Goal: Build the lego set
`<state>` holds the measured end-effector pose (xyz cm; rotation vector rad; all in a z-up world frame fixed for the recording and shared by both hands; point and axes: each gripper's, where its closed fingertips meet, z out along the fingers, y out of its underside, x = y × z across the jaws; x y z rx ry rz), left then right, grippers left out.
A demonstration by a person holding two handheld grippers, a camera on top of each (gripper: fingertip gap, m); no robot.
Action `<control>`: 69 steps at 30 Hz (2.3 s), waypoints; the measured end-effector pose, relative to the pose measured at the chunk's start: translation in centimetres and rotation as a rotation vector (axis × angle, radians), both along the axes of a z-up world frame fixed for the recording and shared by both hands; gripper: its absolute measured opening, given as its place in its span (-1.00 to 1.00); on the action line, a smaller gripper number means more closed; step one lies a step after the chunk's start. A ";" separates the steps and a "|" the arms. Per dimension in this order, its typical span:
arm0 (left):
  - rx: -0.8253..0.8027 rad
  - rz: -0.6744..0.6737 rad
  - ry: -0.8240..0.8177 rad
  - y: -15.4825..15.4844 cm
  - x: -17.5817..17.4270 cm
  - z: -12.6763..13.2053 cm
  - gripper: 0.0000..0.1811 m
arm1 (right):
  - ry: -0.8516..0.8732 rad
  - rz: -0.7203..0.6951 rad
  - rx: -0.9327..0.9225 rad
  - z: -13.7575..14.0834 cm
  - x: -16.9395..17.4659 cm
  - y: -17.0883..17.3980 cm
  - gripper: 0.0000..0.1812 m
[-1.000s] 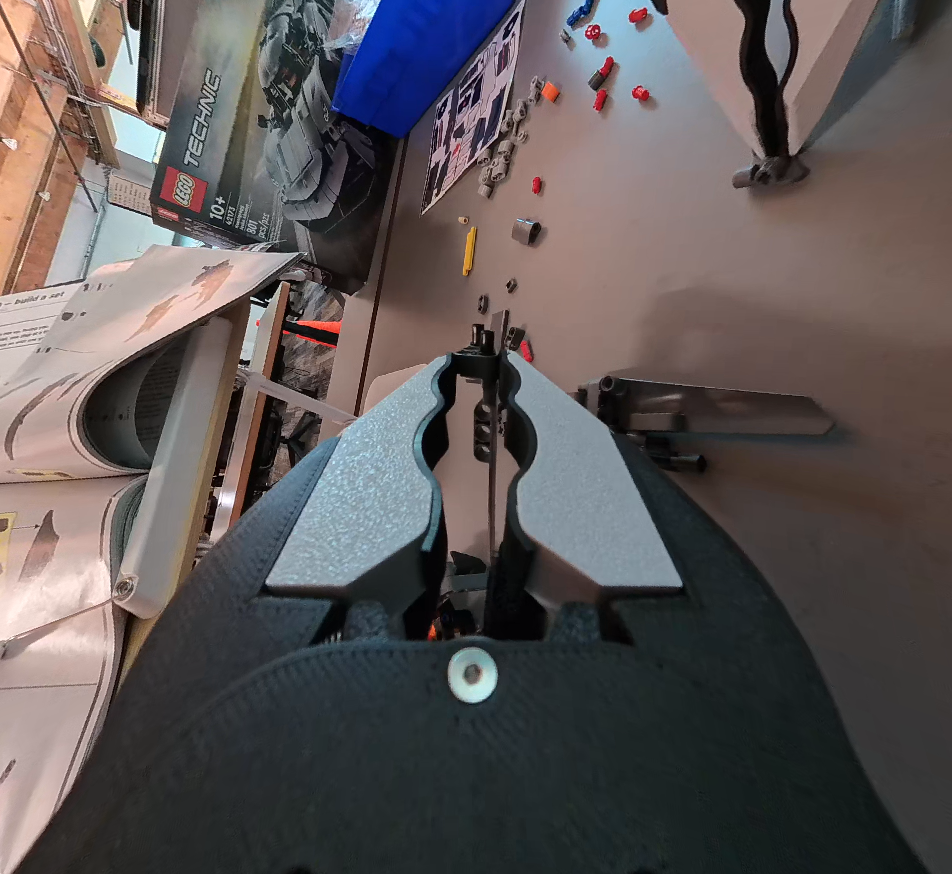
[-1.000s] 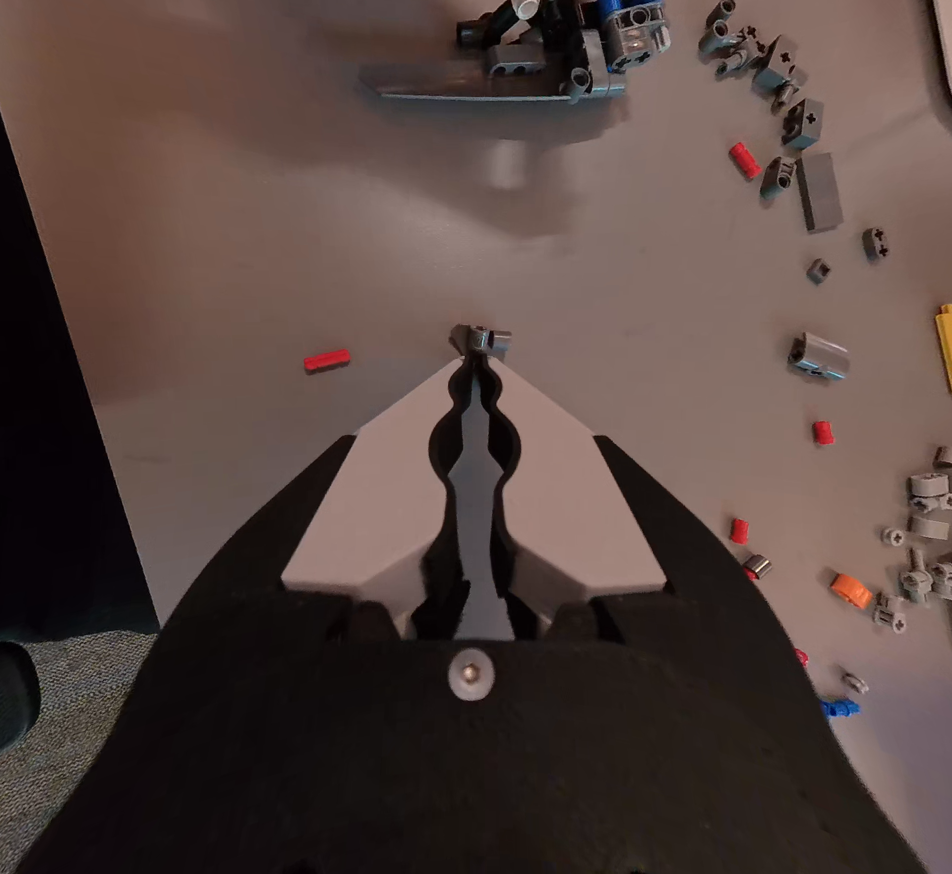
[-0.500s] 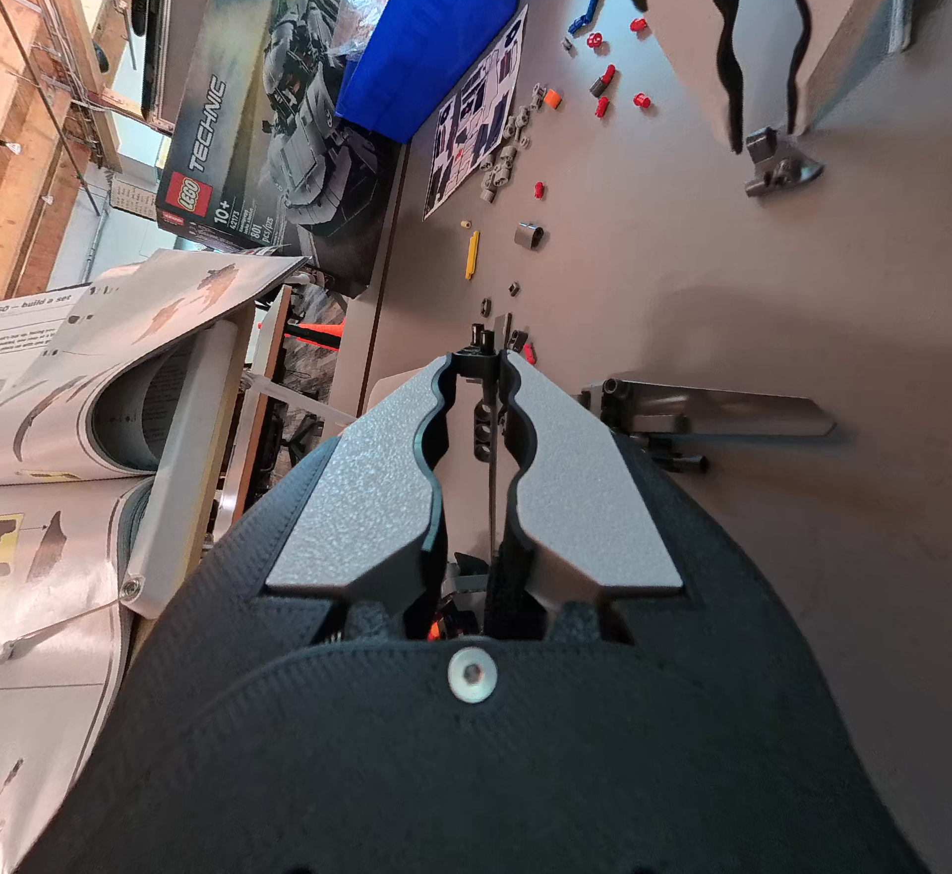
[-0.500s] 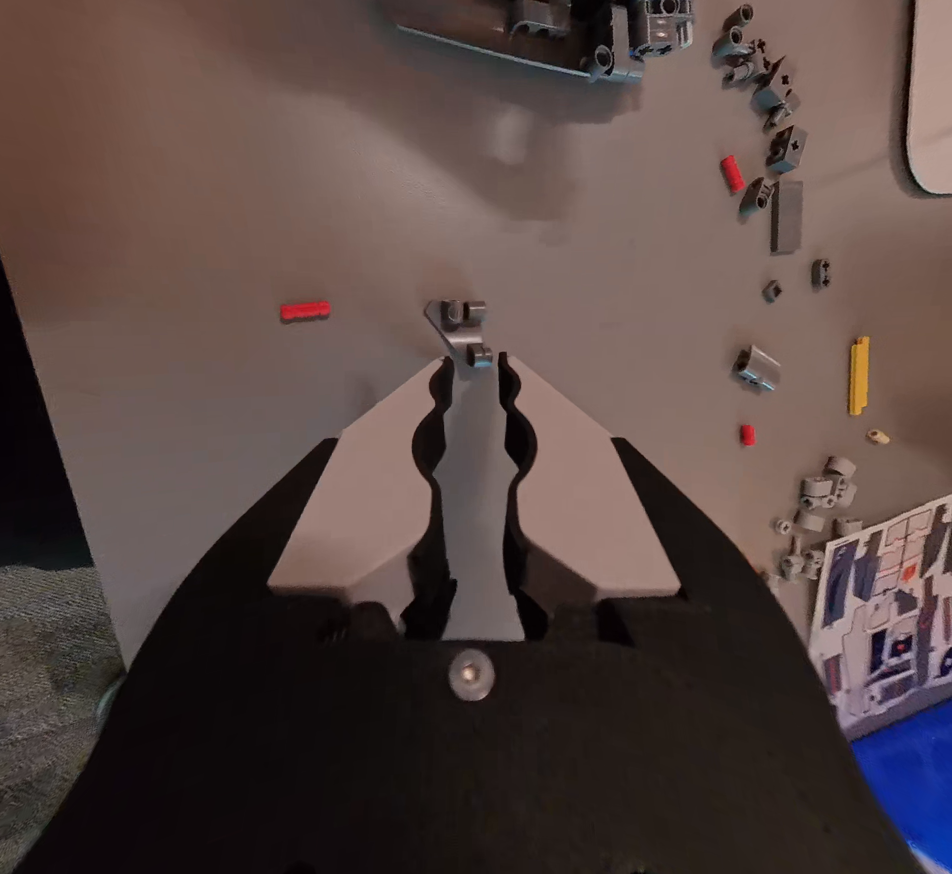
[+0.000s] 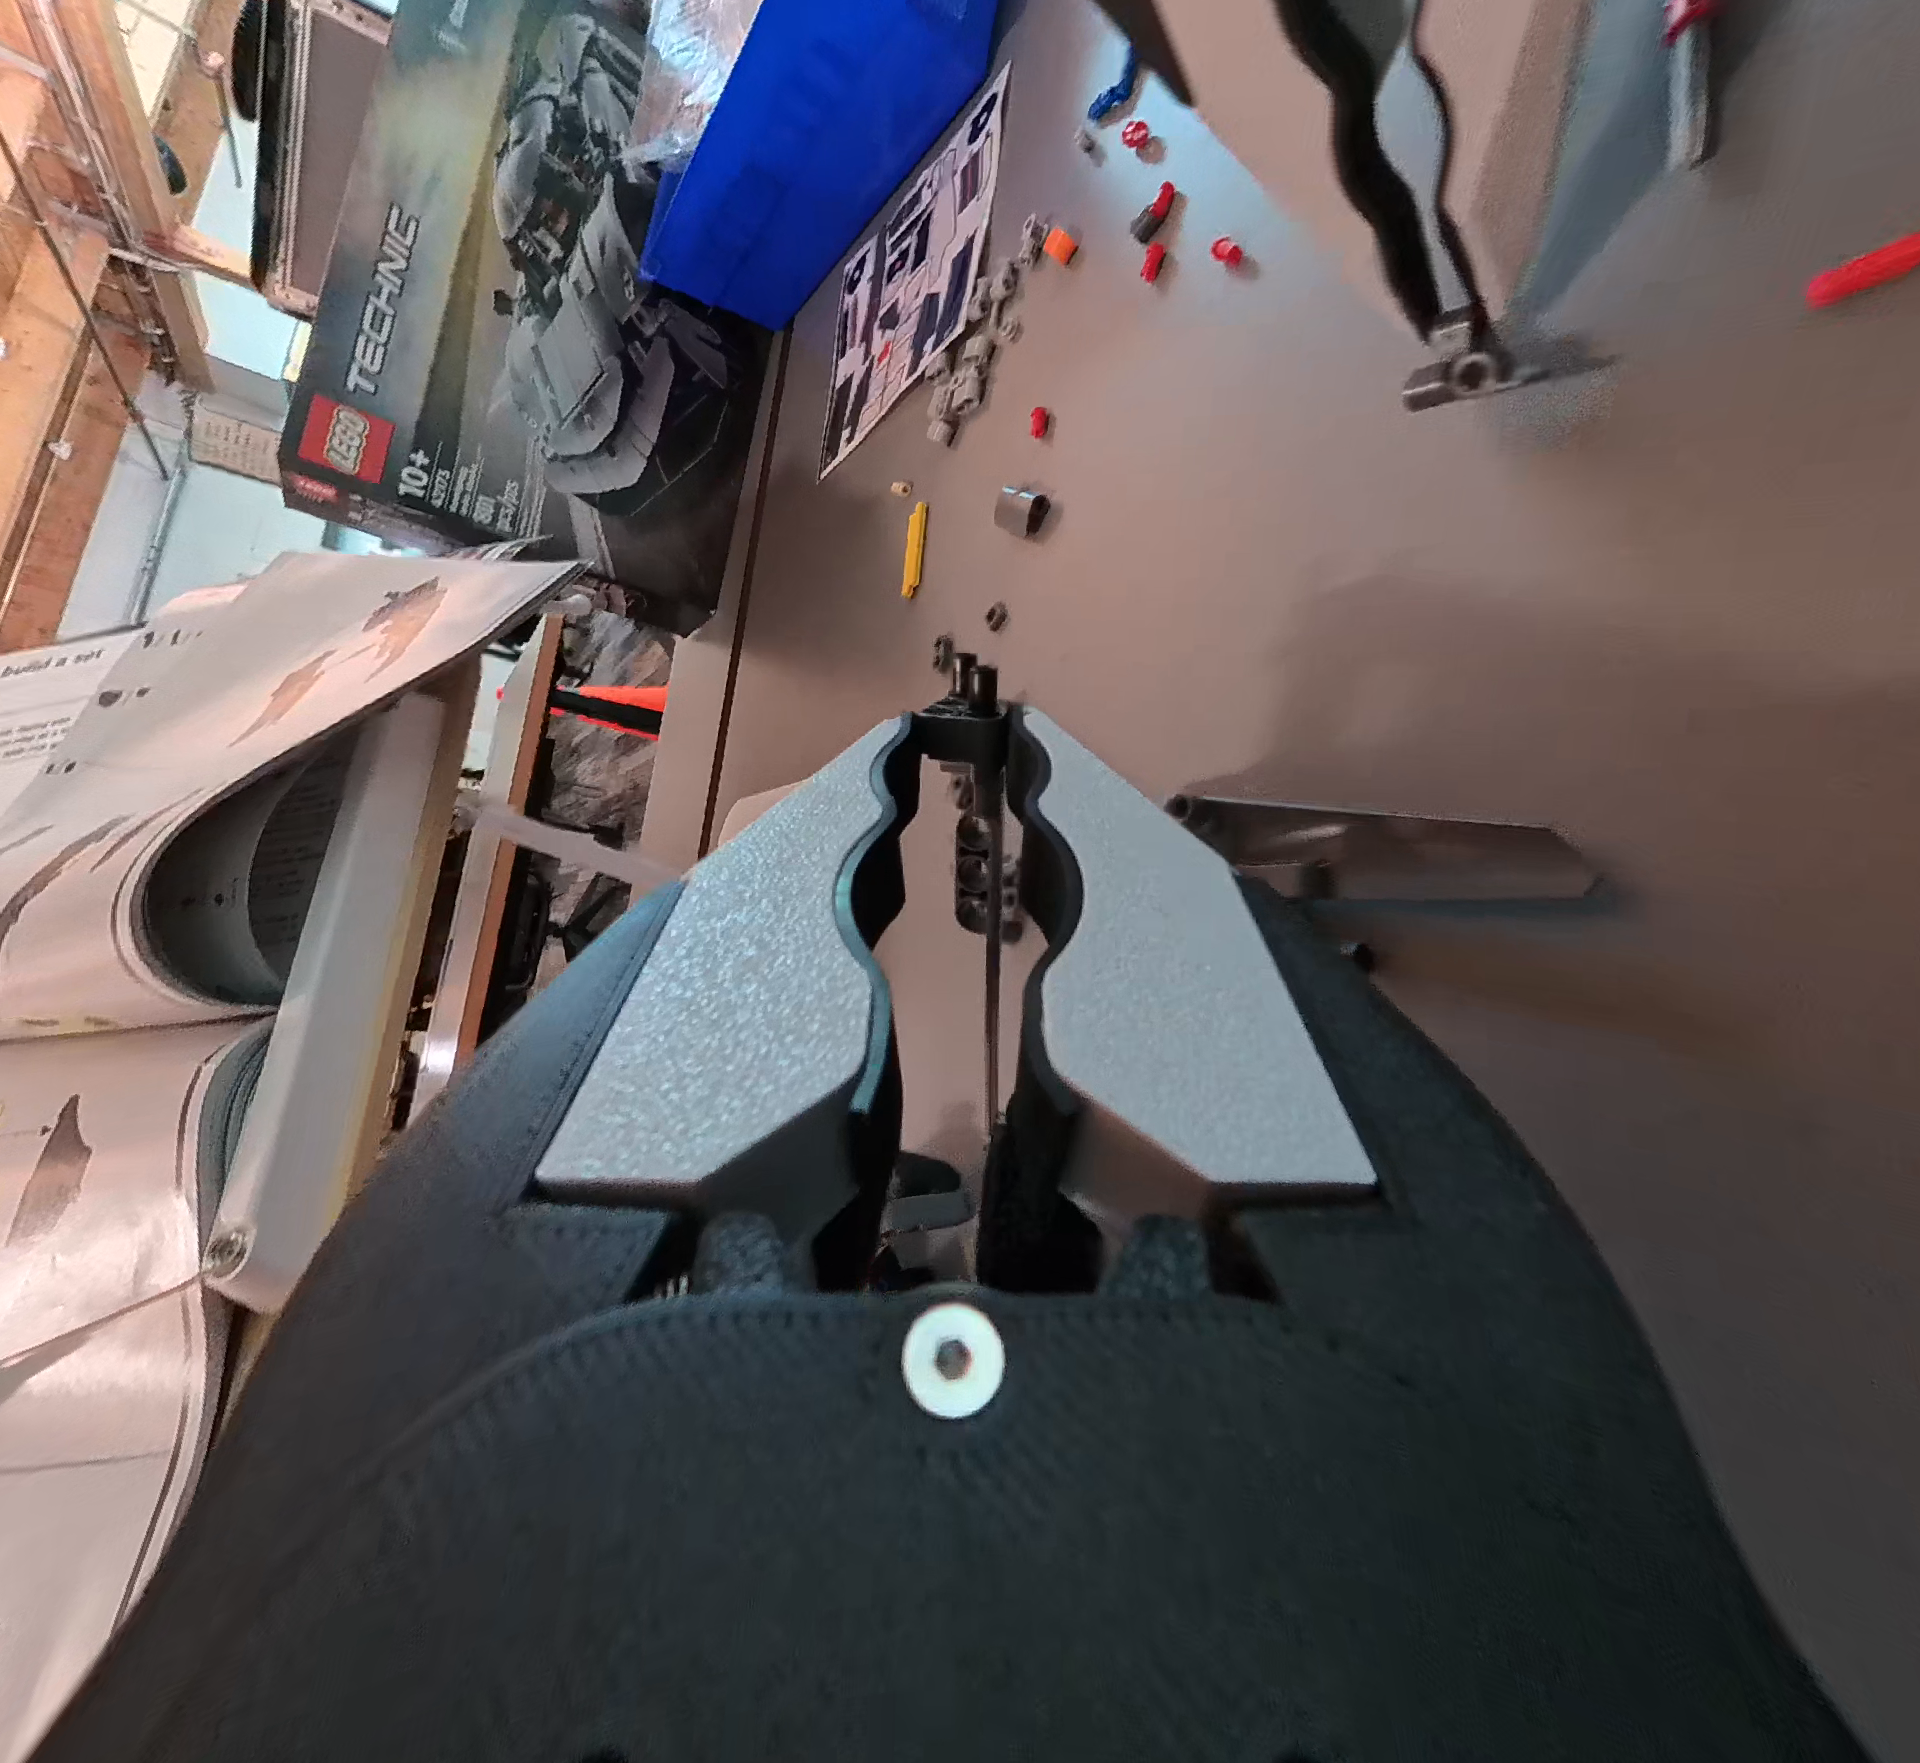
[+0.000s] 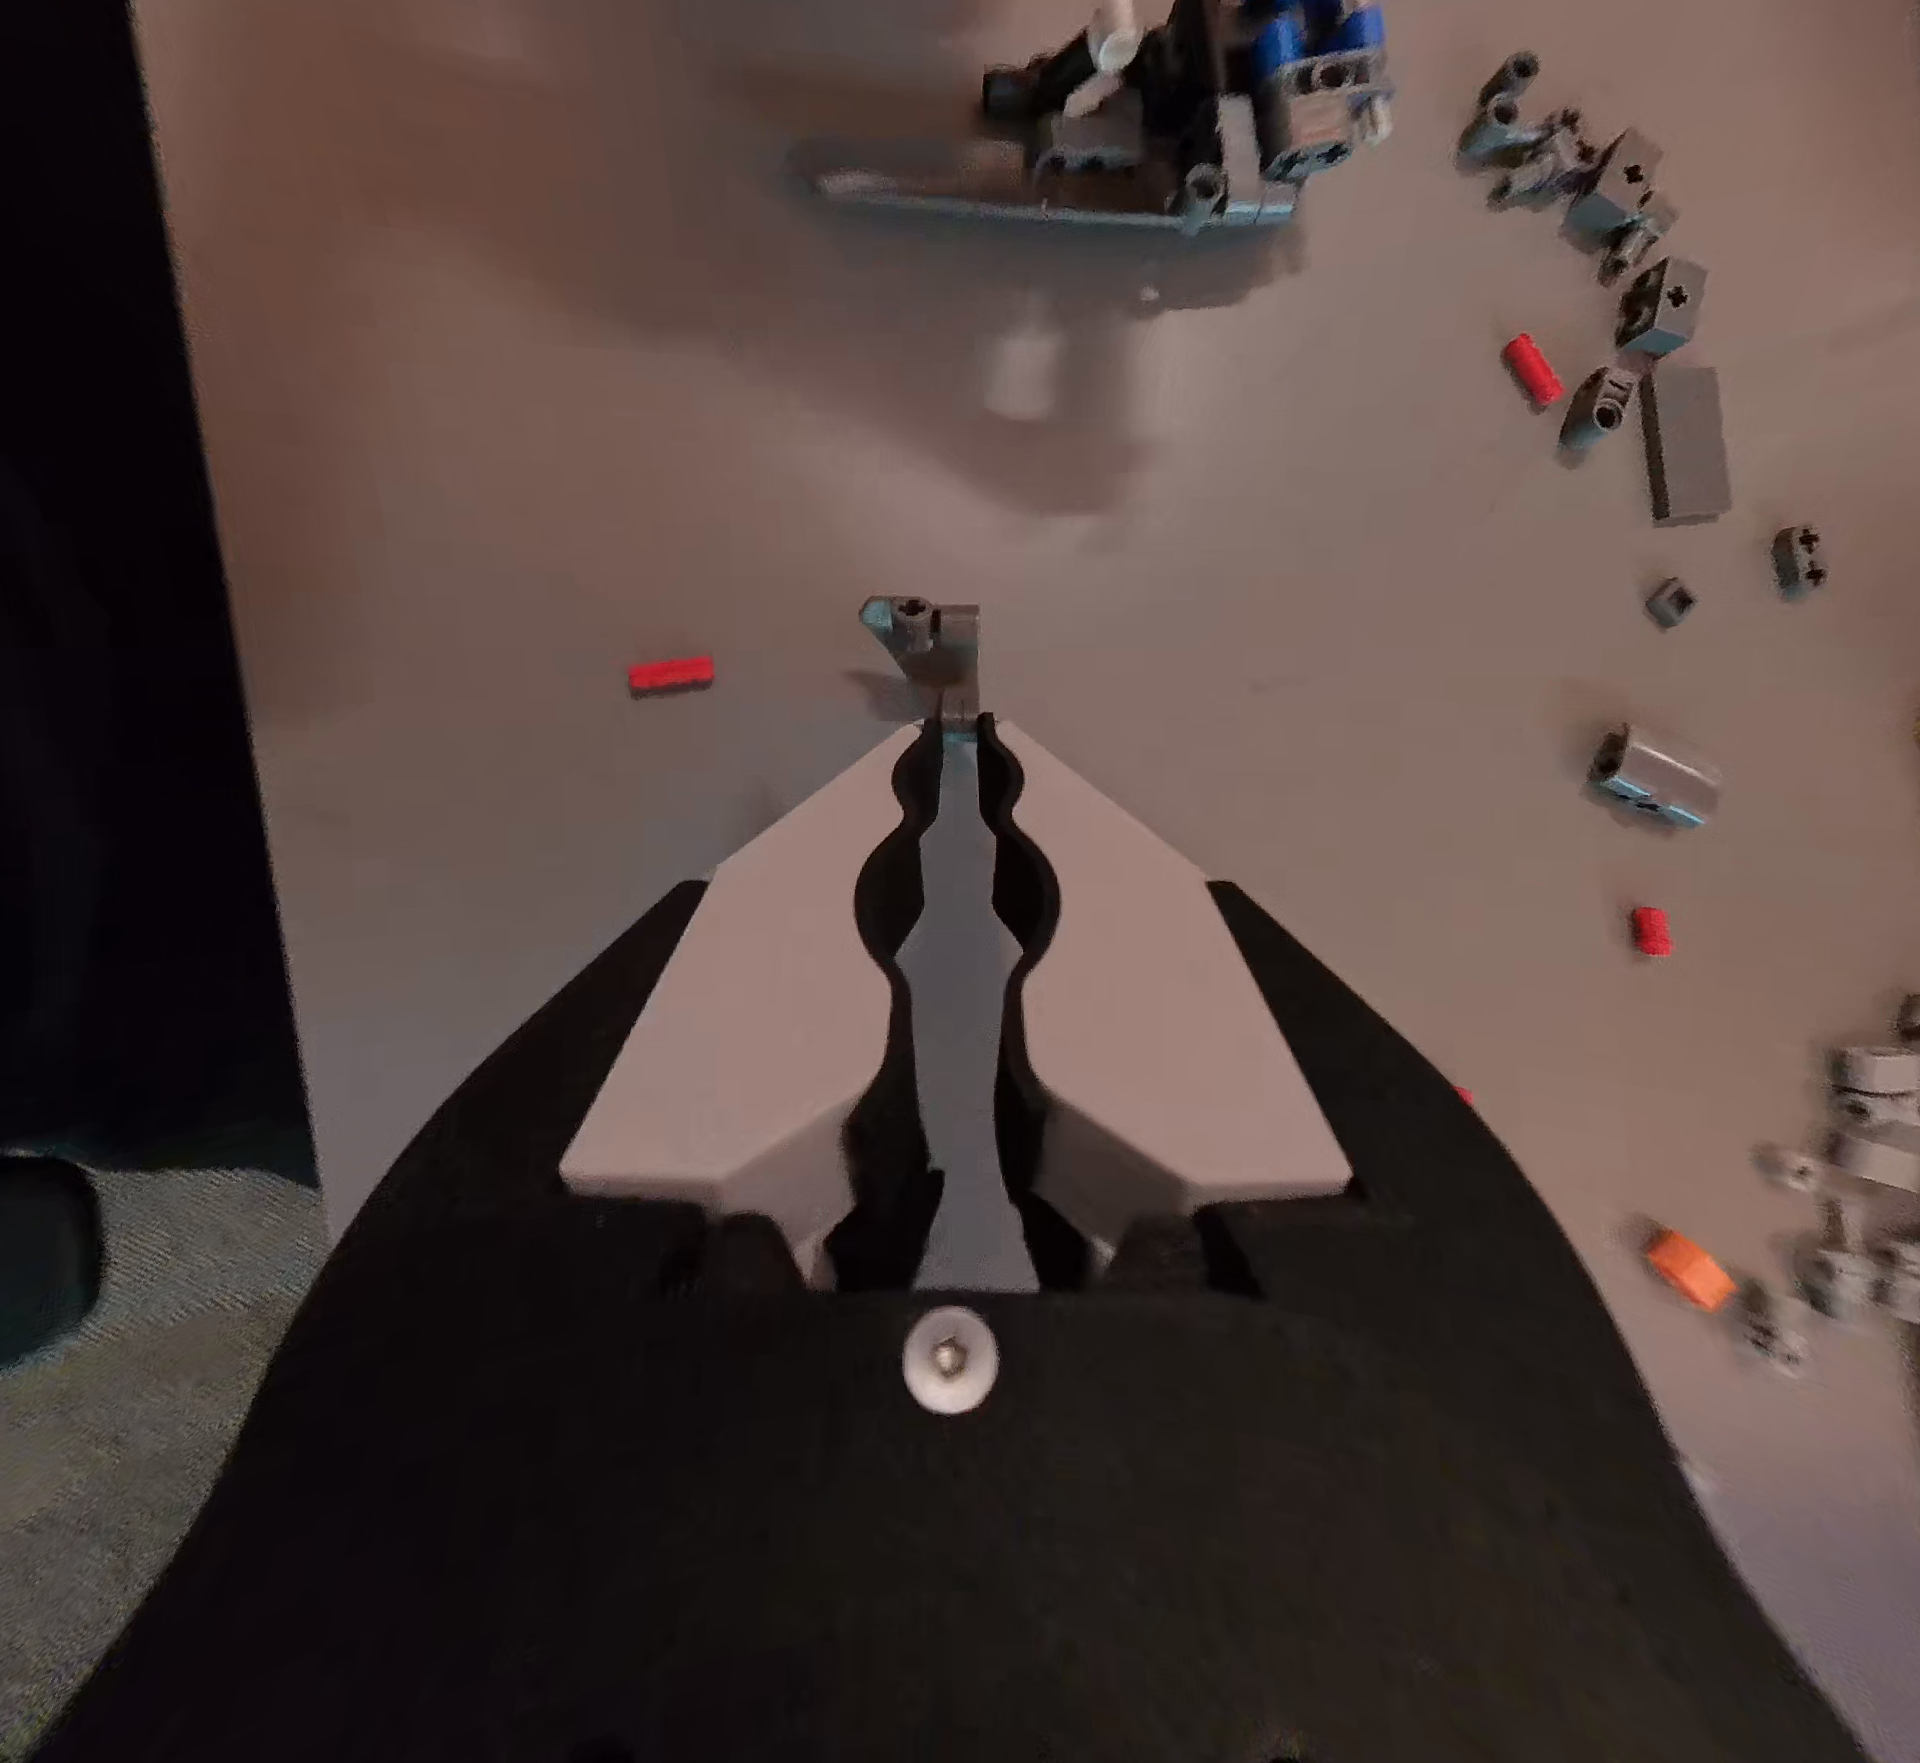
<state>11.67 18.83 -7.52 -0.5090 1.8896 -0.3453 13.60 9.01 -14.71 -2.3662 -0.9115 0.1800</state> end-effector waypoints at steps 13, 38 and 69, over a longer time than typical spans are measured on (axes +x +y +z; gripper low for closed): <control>0.209 -0.199 0.175 -6.9 -0.2 -5.0 -0.86 | 0.044 0.246 -0.037 0.1 -0.4 -1.6 -0.96; 0.338 -0.178 0.241 -6.6 0.9 -7.1 -0.85 | 0.168 -0.452 0.096 0.2 -1.7 -0.5 -0.52; 0.390 -0.152 0.188 -7.2 0.8 -7.2 -0.85 | 0.045 -0.471 0.156 -0.6 -1.7 0.2 -0.74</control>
